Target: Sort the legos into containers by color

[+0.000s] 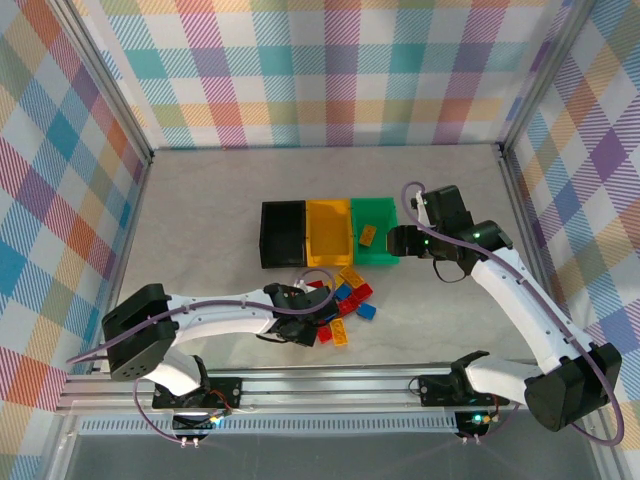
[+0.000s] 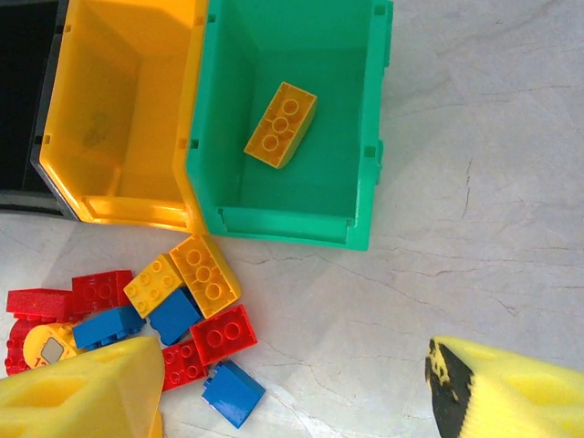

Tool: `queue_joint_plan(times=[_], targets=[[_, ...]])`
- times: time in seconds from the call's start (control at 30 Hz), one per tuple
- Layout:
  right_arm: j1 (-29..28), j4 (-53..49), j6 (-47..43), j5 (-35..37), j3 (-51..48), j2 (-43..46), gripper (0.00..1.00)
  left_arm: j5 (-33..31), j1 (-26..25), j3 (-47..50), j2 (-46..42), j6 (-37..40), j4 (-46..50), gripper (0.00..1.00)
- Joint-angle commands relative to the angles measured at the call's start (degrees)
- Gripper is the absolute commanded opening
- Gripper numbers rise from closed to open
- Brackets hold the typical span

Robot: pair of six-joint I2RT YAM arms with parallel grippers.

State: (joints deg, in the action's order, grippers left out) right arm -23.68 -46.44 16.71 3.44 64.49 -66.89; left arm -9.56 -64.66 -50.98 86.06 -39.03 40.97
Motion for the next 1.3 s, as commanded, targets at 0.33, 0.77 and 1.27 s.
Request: queue_joint_plan(times=[0.33, 0.77, 1.27], targets=[[0.04, -0.30, 0.25, -2.68, -5.47, 2.73, 0.76, -2.24, 9.88, -14.68, -6.14, 7.85, 15.77, 0.34], [-12.73, 3.23, 7.28, 1.83, -15.91, 3.17, 0.75, -1.75, 32.92, -28.25, 8.03, 20.86, 2.30, 0.32], [-24.49, 5.96, 10.76, 4.48, -18.43, -5.35, 0.71, -0.11, 38.23, -32.78, 15.29, 22.90, -0.25, 0.50]])
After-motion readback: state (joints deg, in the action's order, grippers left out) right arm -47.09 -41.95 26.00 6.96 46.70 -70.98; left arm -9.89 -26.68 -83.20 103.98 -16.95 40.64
